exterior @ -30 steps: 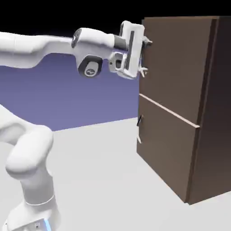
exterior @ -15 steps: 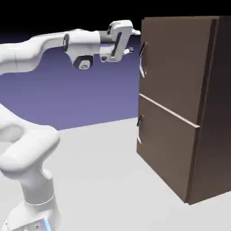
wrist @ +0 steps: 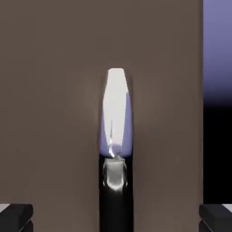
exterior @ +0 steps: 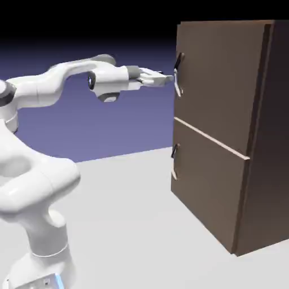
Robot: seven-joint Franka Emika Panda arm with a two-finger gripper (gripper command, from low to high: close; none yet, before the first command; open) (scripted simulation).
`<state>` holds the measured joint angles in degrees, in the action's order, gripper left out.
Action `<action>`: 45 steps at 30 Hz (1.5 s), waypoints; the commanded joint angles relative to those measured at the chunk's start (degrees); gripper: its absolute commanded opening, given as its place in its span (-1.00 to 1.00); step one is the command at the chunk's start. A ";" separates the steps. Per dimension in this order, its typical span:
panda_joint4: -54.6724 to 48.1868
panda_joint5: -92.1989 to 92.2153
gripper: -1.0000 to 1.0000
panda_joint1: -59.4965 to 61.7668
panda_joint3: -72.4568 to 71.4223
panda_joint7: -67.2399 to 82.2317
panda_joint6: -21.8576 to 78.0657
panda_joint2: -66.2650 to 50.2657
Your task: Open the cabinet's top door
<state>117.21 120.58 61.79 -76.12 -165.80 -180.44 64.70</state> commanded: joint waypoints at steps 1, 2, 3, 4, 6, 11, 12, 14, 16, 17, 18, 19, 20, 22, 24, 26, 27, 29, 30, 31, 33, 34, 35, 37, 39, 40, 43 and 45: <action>-1.29 0.36 0.00 1.96 -0.53 -0.09 0.70 0.26; -2.57 0.72 0.00 3.88 -1.04 -0.18 1.38 0.52; -2.57 0.72 -1.00 3.89 -1.05 -0.18 1.38 0.52; -2.57 0.72 -1.00 3.89 -1.05 -0.18 1.38 0.52; 1.42 2.61 -1.00 1.33 2.04 -0.17 6.37 4.32; 11.48 6.12 -1.00 -4.31 8.51 -0.20 18.71 13.38; 13.50 6.63 -1.00 -5.31 9.66 -0.24 21.21 15.15; 17.54 7.54 -1.00 -7.25 11.89 -0.20 26.19 18.57; 21.49 8.22 -1.00 -8.97 14.01 -0.21 31.17 21.90; 23.43 8.48 -1.00 -9.74 15.05 -0.21 33.67 23.53; 25.33 8.69 -1.00 -10.45 16.07 -0.21 36.16 25.12; 27.21 8.85 -1.00 -11.09 17.10 -0.21 38.65 26.69; 29.04 8.97 -1.00 -11.67 18.12 -0.20 41.14 28.22; 32.57 9.08 -1.00 -12.55 20.17 -0.22 46.13 31.21; 35.91 9.03 -1.00 -13.09 22.28 -0.21 51.11 34.03; 39.26 8.66 -1.00 -13.73 24.73 0.24 56.07 36.32; 41.34 7.85 -1.00 -15.22 26.66 1.79 58.22 36.26; 44.97 5.71 -1.00 -17.48 30.81 4.40 62.54 36.30; 46.45 4.50 -1.00 -18.28 32.89 5.50 64.52 36.30; 47.76 3.22 -1.00 -18.86 34.96 6.49 66.45 36.31; 49.94 0.55 -1.00 -19.47 39.12 8.23 70.23 36.29; 50.87 -0.79 -1.00 -19.40 41.19 8.96 72.25 36.34; 51.69 -2.15 -1.00 -19.20 43.27 9.65 74.25 36.33; 52.98 -5.06 -1.00 -18.82 47.42 11.18 77.80 35.87; 53.97 -6.75 -1.00 -16.21 50.69 11.72 82.78 36.27; 54.36 -7.61 -1.00 -14.80 52.32 12.07 85.28 36.26; 55.03 -12.20 -1.00 -12.75 58.45 14.67 91.03 34.04; 55.00 -15.89 -1.00 -12.33 62.60 16.86 93.84 31.65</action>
<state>172.21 104.68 49.47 -13.51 -148.94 -86.66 96.35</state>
